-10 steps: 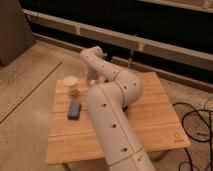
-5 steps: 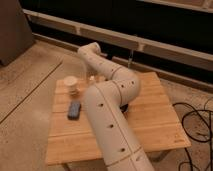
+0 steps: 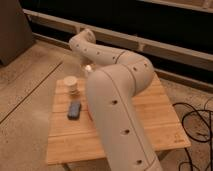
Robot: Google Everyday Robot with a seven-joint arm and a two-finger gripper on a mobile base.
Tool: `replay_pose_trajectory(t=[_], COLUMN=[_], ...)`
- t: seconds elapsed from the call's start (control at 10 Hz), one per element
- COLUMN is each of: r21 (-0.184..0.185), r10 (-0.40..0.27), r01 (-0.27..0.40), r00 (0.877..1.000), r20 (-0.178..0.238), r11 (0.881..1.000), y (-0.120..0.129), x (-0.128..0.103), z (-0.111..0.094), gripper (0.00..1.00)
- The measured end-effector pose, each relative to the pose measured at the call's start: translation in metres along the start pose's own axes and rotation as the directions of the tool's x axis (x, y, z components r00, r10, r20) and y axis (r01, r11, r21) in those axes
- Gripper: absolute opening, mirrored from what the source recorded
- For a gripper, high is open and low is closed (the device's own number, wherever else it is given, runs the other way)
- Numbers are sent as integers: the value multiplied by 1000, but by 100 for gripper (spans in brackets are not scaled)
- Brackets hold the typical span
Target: Place the bottle in the ceramic bowl
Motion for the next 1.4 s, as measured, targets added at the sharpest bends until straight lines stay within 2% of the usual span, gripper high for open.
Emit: replay_pose_trajectory(t=[0.1, 0.3, 0.5, 0.6, 0.7, 0.9, 1.0, 1.1, 1.2, 1.3, 1.4], r21=[-19, -24, 15, 49, 68, 114, 119, 123, 132, 155, 171], r10=[21, 82, 182, 237, 266, 322, 331, 327, 322, 318, 317], r01=[-21, -81, -183, -241, -270, -323, -328, -320, -311, -299, -293], r00=[999, 995, 981, 969, 962, 946, 944, 944, 944, 940, 938], r20=[26, 55, 64, 64, 61, 26, -6, -49, -74, -121, -141], r11=[1000, 996, 983, 969, 961, 940, 937, 939, 941, 942, 941], y=[2, -12, -53, -79, -92, -112, -107, -95, -90, -85, -83], x=[21, 65, 109, 128, 138, 156, 161, 165, 168, 172, 170], z=[-13, -29, -35, -36, -34, -17, -2, 16, 27, 44, 52], gripper=[0, 0, 0, 0, 0, 0, 0, 0, 0, 0, 0])
